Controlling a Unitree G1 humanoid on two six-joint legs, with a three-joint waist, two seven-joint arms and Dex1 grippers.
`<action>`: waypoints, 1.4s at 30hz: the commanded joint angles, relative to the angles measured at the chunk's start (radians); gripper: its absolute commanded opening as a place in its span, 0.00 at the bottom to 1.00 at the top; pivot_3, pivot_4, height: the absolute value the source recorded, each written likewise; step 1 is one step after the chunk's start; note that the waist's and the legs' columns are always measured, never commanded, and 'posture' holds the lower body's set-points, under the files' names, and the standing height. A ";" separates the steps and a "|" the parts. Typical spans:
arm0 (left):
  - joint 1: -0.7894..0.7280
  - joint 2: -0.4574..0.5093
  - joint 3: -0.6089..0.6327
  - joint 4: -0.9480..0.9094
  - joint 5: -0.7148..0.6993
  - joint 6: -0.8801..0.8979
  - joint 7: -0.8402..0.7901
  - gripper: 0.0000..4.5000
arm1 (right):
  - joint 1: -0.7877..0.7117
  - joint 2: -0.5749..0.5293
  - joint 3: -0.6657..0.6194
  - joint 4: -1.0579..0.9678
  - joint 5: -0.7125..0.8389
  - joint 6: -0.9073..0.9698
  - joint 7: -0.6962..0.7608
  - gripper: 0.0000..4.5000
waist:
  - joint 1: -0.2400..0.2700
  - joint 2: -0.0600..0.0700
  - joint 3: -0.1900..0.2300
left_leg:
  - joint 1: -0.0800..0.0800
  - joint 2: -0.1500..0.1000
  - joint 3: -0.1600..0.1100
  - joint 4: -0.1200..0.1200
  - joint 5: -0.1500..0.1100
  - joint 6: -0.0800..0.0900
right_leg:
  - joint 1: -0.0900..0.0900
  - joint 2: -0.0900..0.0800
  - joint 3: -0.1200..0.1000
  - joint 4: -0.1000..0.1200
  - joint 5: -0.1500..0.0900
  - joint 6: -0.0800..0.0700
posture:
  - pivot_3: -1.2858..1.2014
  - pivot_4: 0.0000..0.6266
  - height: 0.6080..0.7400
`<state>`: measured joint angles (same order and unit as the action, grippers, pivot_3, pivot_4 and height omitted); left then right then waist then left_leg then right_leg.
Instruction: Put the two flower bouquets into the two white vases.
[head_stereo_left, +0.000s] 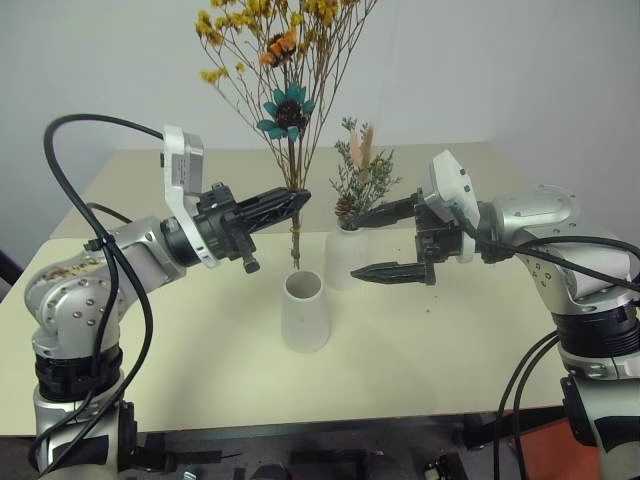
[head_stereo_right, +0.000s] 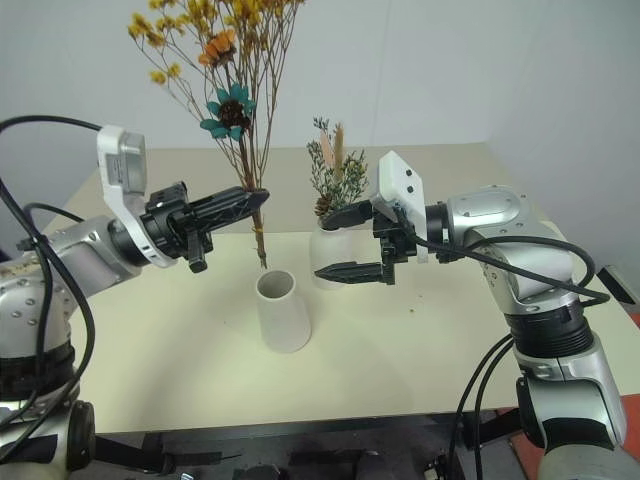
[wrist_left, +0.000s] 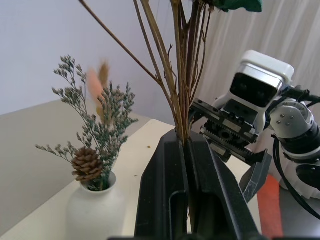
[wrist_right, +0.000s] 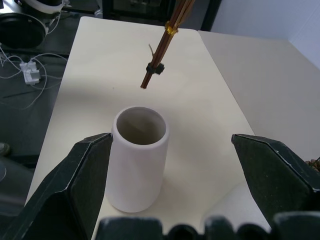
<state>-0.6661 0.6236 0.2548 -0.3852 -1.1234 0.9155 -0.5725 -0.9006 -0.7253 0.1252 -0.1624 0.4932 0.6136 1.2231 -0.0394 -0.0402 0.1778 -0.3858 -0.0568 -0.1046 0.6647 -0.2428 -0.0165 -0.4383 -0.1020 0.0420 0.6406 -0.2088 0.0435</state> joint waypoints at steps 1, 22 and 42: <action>0.031 -0.021 -0.029 -0.042 0.079 -0.090 -0.012 0.01 | -0.017 -0.012 -0.020 -0.015 0.008 -0.009 0.012 1.00 | 0.001 0.000 0.000 | 0.000 0.000 0.000 0.000 0.000 0.000 | 0.000 0.000 0.000 0.000 0.000 0.000 | 0.52 0.24 1.00; 0.219 -0.086 -0.107 -0.071 0.232 -0.247 -0.116 0.01 | -0.014 -0.002 -0.037 -0.028 0.022 -0.017 0.014 1.00 | 0.002 0.000 0.000 | 0.000 0.002 0.001 0.000 0.000 0.001 | 0.000 0.002 0.000 -0.001 0.001 -0.001 | 0.52 0.24 1.00; 0.305 -0.068 -0.116 -0.124 0.240 -0.219 -0.070 0.48 | -0.017 0.013 -0.036 -0.023 0.022 -0.019 0.008 1.00 | 0.002 0.000 0.000 | 0.000 0.002 0.001 0.000 0.000 0.001 | 0.000 0.002 0.000 -0.001 0.001 -0.001 | 0.52 0.24 1.00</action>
<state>-0.3668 0.5473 0.1200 -0.4634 -0.8655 0.6930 -0.6503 -0.9007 -0.7138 0.1251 -0.1647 0.4950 0.6129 1.2336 -0.0375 -0.0401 0.1778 -0.3856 -0.0546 -0.1041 0.6647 -0.2432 -0.0158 -0.4380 -0.0998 0.0423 0.6395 -0.2082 0.0423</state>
